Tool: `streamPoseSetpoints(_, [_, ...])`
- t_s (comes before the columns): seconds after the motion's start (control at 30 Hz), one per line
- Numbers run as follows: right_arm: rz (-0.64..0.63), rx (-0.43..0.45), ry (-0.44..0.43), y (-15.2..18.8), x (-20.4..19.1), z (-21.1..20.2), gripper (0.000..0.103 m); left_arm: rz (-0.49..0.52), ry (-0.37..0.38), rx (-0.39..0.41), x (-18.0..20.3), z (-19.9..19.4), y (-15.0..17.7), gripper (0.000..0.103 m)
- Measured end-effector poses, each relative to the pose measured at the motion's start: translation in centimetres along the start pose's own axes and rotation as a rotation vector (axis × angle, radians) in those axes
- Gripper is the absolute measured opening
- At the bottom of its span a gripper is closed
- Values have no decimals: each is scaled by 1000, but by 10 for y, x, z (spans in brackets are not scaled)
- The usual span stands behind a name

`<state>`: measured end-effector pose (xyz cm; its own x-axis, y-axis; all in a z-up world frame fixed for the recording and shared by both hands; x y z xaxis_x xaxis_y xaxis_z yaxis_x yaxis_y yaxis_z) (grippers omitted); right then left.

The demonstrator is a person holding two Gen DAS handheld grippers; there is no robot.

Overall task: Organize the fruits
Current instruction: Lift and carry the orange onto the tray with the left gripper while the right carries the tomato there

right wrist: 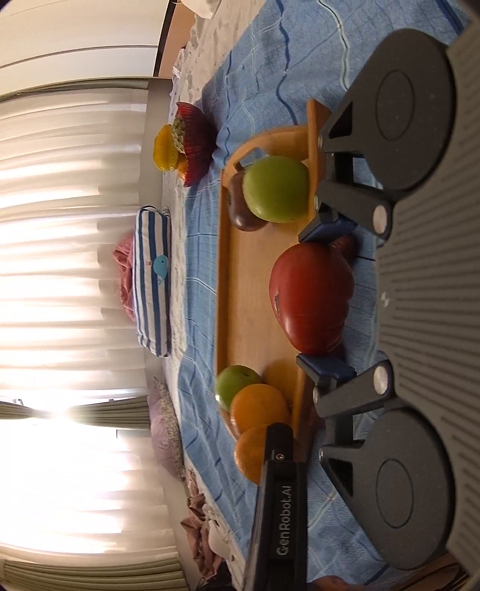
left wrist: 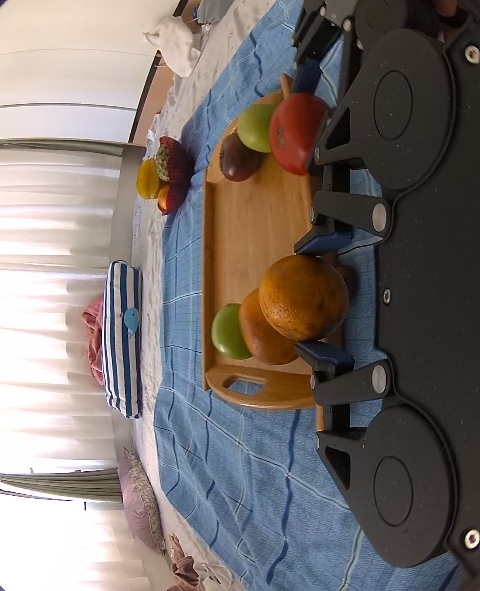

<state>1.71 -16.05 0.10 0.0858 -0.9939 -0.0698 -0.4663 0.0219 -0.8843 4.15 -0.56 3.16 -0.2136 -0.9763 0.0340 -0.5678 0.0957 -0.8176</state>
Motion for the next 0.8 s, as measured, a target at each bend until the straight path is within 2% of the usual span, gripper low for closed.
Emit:
streamPoseSetpoints(0.23, [62, 54, 4, -31, 20, -3, 65, -22, -9, 40, -14, 2, -31, 48])
streamPoseSetpoints(0.5, [114, 56, 29, -71, 50, 16, 65, -19, -33, 67, -32, 16, -75, 48])
streamPoseSetpoints(0.67, [123, 20, 36, -97, 67, 35, 65, -49, -3, 33, -41, 36, -101, 48])
streamPoseSetpoints(0.8, [140, -35, 24, -113, 77, 57, 65, -71, 30, -39, -51, 63, -119, 48])
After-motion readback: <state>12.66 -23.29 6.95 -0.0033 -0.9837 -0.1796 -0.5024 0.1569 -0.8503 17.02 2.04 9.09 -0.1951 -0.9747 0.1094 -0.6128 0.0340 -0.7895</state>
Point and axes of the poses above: each gripper's, at about its wrist camera, not at the fingertips, and z roughly the way its jaws point, x to its right, y to its underside, the point moved 3 cm from there along z, roughly the way its jaws point, and after that the axes turned 6 degrees about -x, right-handed, at the moved point
